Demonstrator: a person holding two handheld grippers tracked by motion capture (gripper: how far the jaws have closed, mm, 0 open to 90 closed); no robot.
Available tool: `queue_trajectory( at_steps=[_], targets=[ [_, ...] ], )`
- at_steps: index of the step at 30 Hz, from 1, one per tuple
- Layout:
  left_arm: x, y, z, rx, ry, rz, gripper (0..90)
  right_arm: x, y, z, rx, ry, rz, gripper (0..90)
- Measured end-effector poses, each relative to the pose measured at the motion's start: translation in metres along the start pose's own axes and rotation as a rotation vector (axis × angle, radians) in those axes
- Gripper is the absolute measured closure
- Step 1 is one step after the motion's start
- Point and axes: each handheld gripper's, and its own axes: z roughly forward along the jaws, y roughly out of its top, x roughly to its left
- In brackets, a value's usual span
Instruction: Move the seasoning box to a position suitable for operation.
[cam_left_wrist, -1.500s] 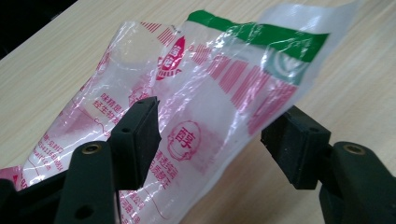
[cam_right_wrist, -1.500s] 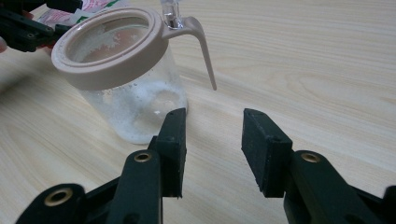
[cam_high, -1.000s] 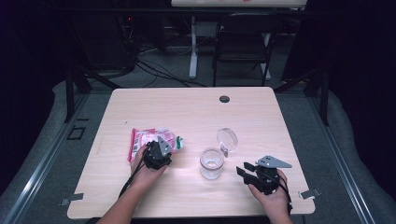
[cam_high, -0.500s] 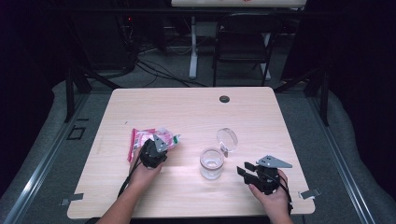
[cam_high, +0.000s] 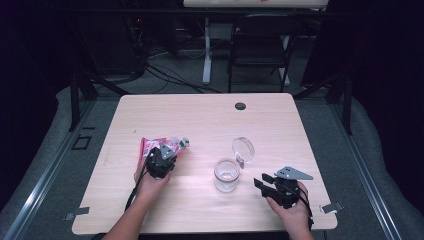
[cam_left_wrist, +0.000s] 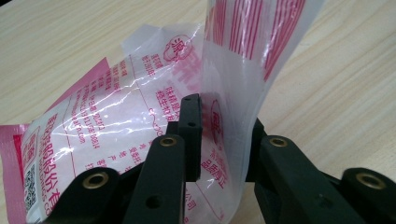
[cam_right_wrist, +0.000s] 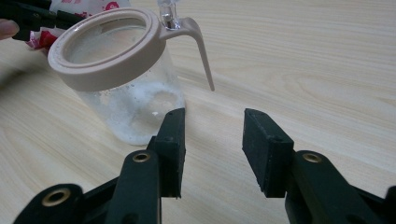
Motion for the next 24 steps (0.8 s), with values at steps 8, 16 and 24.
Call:
queue_trajectory(
  at_steps=[8, 16, 24],
  targets=[
    [0.007, -0.001, -0.002, 0.0, -0.033, -0.046, 82.7, 0.0, 0.0, 0.0, 0.004, -0.003, 0.0, 59.5],
    [0.02, -0.003, -0.004, -0.024, -0.086, -0.134, 85.7, -0.001, -0.001, 0.001, 0.003, -0.003, 0.0, 59.5],
    [0.023, -0.003, -0.007, -0.031, -0.101, -0.154, 88.1, -0.001, -0.001, 0.001, 0.002, -0.002, 0.002, 59.5]
  ],
)
